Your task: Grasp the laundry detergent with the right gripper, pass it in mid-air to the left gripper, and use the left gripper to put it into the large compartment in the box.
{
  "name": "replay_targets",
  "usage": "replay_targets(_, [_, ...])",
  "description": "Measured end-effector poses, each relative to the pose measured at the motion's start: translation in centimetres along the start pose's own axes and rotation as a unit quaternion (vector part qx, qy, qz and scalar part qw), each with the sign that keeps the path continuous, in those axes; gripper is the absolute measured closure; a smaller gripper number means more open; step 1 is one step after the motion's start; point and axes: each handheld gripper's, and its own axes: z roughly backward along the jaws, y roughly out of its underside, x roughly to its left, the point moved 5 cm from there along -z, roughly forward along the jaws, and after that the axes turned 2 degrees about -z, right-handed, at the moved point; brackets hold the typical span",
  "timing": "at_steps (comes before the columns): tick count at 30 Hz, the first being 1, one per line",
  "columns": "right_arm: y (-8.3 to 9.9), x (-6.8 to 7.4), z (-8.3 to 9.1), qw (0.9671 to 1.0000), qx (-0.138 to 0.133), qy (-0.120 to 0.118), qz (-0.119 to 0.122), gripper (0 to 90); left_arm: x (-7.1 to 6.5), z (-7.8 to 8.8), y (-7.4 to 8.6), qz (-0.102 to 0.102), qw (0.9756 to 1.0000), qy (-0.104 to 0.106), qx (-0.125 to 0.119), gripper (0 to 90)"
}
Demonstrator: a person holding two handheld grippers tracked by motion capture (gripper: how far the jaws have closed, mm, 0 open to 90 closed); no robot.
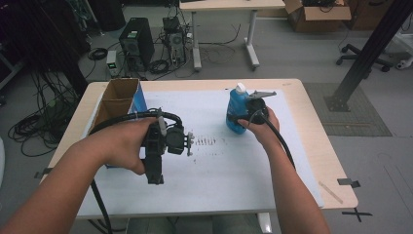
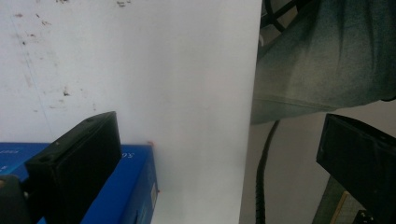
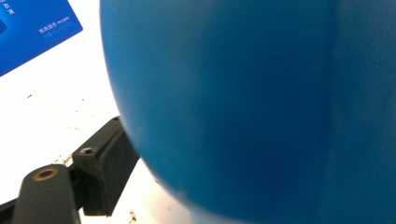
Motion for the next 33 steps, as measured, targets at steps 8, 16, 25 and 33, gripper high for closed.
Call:
replay_targets(8, [-0.08,-0.08,0.14,1.0,-0.002,0.002,0.004,23.2,0.05,-0.09,-0.18,-0.001,1.0,0.001,0.001,0.4])
replay_targets(16, [-0.11,-0.13,0.13,1.0,-0.007,0.004,0.004,27.7,0.09,-0.02,-0.2,-0.001,1.0,0.001,0.002,0.4])
replay_targets(25, [0.04,-0.25,0.17,0.9996,-0.021,0.015,0.009,37.2,0.15,-0.07,-0.24,0.0,1.0,0.001,0.001,0.4])
replay_targets(33, [0.15,-0.4,-0.14,0.9992,-0.021,0.027,0.019,43.6,0.21,-0.21,-0.48,-0.002,1.0,0.003,0.001,0.4])
